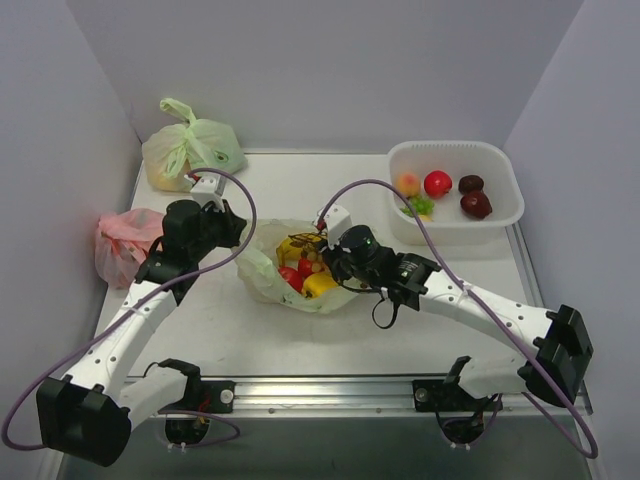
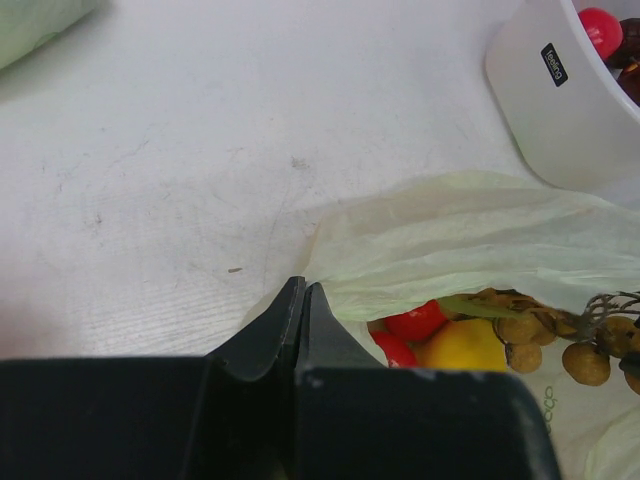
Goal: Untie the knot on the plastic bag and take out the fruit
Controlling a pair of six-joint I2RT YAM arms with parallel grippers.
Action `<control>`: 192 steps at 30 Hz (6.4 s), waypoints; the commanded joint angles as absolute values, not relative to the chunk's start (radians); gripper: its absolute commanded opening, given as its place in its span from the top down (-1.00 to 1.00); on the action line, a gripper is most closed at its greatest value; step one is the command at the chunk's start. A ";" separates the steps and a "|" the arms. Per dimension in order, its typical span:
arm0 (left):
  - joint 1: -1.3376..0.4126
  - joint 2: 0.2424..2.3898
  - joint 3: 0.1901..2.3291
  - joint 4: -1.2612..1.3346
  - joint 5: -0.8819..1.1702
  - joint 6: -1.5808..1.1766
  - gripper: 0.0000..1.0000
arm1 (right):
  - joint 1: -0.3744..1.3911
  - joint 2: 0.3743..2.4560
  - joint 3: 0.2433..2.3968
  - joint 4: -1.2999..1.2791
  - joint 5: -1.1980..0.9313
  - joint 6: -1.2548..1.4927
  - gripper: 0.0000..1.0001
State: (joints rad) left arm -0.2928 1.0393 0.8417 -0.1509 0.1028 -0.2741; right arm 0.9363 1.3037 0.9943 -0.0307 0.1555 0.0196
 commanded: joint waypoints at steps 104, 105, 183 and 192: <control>-0.884 0.917 0.697 -0.566 -0.649 -0.913 -0.95 | 1.192 1.270 0.854 -0.029 0.321 0.394 -0.71; -0.885 0.923 0.687 -0.539 -0.643 -0.914 -0.95 | 1.195 1.279 0.845 -0.020 0.318 0.396 -0.71; -0.876 1.003 0.801 -0.558 -0.281 -0.727 0.98 | 0.963 1.646 1.015 -0.094 0.222 0.394 -0.70; -0.876 1.020 0.801 -0.601 -0.249 -0.795 0.99 | 0.963 1.782 1.075 -0.133 0.328 0.535 -0.81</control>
State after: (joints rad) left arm -0.8799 1.0149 0.7773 -0.5789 -0.2764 -0.7509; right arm 0.9627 1.7191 1.0573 -0.0566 0.3122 0.4381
